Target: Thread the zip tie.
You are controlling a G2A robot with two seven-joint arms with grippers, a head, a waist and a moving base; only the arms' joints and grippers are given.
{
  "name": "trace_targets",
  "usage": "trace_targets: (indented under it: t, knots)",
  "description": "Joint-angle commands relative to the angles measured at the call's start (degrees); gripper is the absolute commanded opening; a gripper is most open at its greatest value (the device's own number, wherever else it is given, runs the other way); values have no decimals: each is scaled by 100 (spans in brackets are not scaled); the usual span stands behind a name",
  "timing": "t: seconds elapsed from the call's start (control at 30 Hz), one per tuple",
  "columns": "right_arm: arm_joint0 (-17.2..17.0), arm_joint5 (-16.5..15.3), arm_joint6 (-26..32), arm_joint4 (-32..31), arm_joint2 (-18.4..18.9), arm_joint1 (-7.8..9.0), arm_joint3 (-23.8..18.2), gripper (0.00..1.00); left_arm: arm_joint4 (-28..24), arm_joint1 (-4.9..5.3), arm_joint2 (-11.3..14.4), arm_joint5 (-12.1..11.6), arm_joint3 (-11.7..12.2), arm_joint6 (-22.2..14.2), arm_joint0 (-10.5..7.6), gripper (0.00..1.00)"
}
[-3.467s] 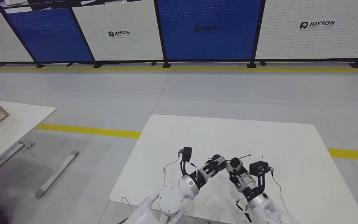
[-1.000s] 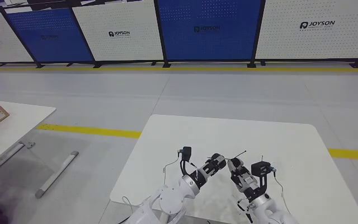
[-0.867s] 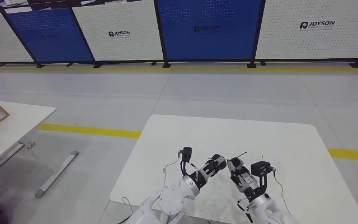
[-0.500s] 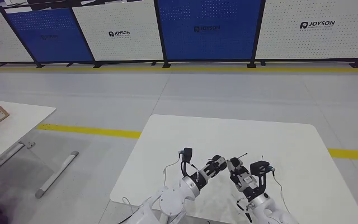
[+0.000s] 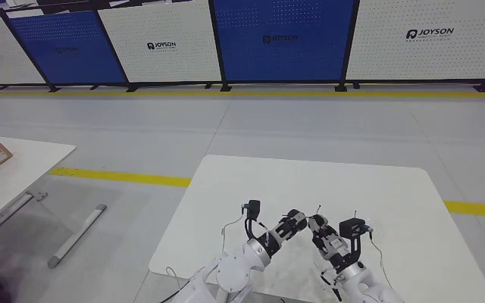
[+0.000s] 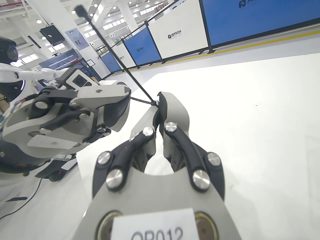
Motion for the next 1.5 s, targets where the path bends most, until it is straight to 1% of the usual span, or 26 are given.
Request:
trace_targets:
  t: [0.0, 0.33, 0.53, 0.97, 1.13, 1.47]
  knots:
    - [4, 0, -3, -10, -5, 1, 4, 0, -6, 1, -3, -20, -3, 0, 2, 0]
    - [24, 47, 32, -77, -52, 2, 25, 0, -85, 7, -40, -270, -87, 4, 54, 0]
    - [28, 48, 56, -86, -68, 5, 39, 0, -90, 18, -64, -403, -208, 3, 124, 0]
    - [39, 38, 89, -52, -71, 12, 117, 0, -6, 61, -162, -552, -529, -28, 314, 0]
    - [48, 28, 109, -25, -68, 15, 133, 0, 10, 71, -171, -621, -589, -77, 333, 0]
    - [112, -8, 142, 25, -103, 13, 175, 0, 110, 93, -185, -664, -766, -75, 418, 0]
